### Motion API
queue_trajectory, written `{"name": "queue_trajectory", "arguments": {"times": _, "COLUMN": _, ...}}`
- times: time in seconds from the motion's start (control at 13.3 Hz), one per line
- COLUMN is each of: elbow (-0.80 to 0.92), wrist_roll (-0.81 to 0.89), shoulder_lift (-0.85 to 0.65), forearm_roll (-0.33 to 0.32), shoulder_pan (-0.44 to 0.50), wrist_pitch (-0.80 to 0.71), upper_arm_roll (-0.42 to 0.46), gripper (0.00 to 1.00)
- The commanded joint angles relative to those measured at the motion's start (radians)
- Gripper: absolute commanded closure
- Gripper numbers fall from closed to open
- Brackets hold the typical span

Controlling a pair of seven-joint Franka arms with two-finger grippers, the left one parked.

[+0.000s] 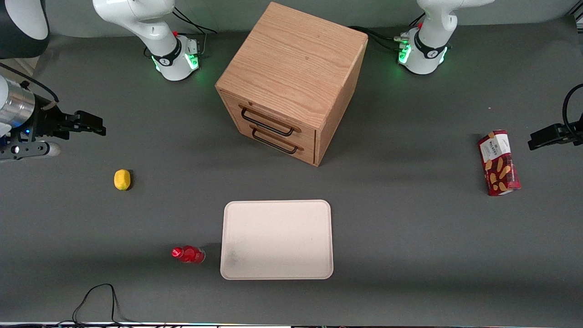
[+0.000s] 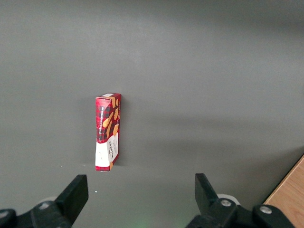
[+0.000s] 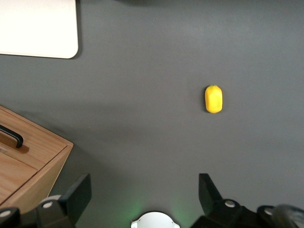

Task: Place coke bottle on tray
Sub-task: 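Move the open right gripper toward the red Coca-Cola bottle beside the tray, then lower the right gripper around the bottle and close it on the bottle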

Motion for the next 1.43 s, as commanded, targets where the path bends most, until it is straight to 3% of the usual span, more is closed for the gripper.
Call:
{"name": "queue_trajectory", "arguments": {"times": 0.0, "elbow": 0.210, "wrist_roll": -0.004, "shoulder_lift": 0.147, "forearm_roll": 0.033, "shoulder_pan": 0.009, "wrist_pitch": -0.074, "upper_arm_roll": 0.009, "gripper": 0.00}}
{"name": "queue_trajectory", "arguments": {"times": 0.3, "elbow": 0.439, "wrist_roll": 0.181, "shoulder_lift": 0.353, "forearm_roll": 0.032, "shoulder_pan": 0.009, "wrist_pitch": -0.103, "upper_arm_roll": 0.130, "gripper": 0.00}}
{"name": "queue_trajectory", "arguments": {"times": 0.67, "elbow": 0.582, "wrist_roll": 0.193, "shoulder_lift": 0.517, "forearm_roll": -0.003, "shoulder_pan": 0.021, "wrist_pitch": -0.060, "upper_arm_roll": 0.161, "gripper": 0.00}}
{"name": "queue_trajectory", "arguments": {"times": 1.35, "elbow": 0.587, "wrist_roll": 0.295, "shoulder_lift": 0.744, "forearm_roll": -0.052, "shoulder_pan": 0.038, "wrist_pitch": 0.377, "upper_arm_roll": 0.161, "gripper": 0.00}}
